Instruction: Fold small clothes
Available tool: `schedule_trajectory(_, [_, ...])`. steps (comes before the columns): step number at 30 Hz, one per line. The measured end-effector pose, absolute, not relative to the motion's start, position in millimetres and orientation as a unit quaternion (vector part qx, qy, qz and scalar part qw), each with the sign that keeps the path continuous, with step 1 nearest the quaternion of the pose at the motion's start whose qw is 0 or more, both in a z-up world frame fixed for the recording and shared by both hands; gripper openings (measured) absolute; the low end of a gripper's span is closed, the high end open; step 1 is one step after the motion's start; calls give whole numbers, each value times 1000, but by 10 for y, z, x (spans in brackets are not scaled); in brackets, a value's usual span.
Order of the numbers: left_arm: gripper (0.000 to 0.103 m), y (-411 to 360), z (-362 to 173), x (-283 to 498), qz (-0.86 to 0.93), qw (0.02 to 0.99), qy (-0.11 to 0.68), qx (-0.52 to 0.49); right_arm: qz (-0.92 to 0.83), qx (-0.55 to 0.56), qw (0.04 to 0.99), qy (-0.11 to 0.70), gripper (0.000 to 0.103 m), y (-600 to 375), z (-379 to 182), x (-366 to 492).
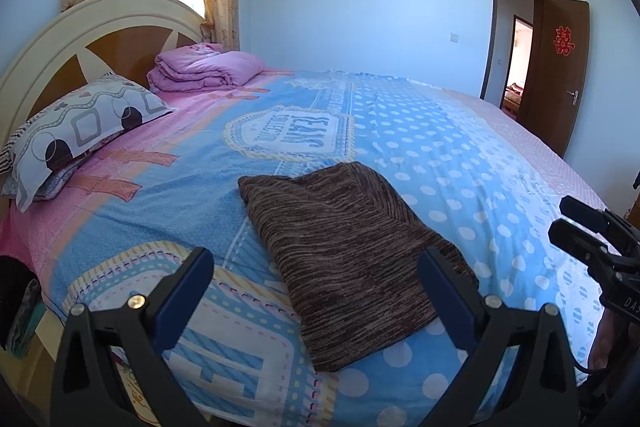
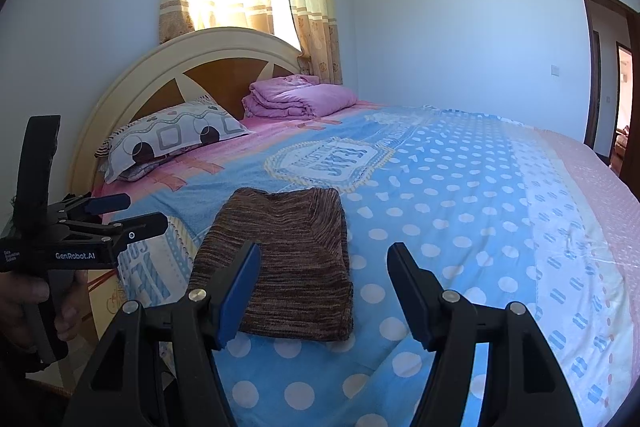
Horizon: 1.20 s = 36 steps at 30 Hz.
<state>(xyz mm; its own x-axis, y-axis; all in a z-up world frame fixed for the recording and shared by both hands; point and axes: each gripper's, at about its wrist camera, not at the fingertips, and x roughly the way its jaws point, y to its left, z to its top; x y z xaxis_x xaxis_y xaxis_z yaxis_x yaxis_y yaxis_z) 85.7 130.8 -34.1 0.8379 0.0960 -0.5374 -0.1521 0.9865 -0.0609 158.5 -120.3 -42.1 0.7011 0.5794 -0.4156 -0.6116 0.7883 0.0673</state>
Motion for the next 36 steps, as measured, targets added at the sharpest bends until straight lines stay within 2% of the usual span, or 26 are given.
schedule_trajectory(24, [103,1307,-405,866,67,955,285,-48,326,-39,921,212,67,-1179,-449,1542])
schedule_trajectory(36, [103,1296,-390,895,68,954,292,-31,328,-29,927,180,67,-1242,-368,1494])
